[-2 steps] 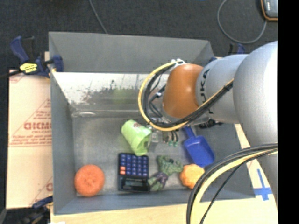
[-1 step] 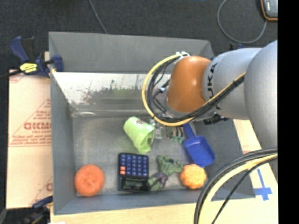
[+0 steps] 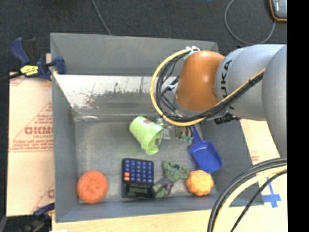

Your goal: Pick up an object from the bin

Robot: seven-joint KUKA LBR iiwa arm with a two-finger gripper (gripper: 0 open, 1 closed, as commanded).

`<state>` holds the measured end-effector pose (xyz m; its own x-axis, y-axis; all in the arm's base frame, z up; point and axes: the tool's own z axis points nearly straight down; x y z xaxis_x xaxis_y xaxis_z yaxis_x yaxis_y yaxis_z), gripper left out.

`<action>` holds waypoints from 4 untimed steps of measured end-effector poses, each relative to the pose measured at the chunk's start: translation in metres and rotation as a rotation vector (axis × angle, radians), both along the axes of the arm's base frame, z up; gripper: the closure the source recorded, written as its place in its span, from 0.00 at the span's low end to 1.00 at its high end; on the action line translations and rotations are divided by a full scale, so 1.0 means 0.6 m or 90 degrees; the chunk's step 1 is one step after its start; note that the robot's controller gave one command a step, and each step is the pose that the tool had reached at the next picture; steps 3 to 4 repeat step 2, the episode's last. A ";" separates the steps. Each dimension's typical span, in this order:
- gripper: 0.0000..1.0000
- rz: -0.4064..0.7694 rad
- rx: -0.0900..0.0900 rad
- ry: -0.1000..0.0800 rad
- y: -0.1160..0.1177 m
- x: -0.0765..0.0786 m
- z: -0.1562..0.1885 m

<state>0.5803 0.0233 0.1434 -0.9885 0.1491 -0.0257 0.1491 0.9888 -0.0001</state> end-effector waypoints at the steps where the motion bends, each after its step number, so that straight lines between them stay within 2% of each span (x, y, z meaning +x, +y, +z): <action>1: 1.00 0.000 0.000 0.000 0.000 -0.001 0.001; 2: 1.00 0.001 0.000 0.004 -0.001 -0.003 0.019; 4: 1.00 0.001 0.000 0.004 -0.001 -0.003 0.019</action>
Offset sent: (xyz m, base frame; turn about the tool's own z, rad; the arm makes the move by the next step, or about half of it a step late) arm -0.0004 -0.0001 0.0488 -0.0003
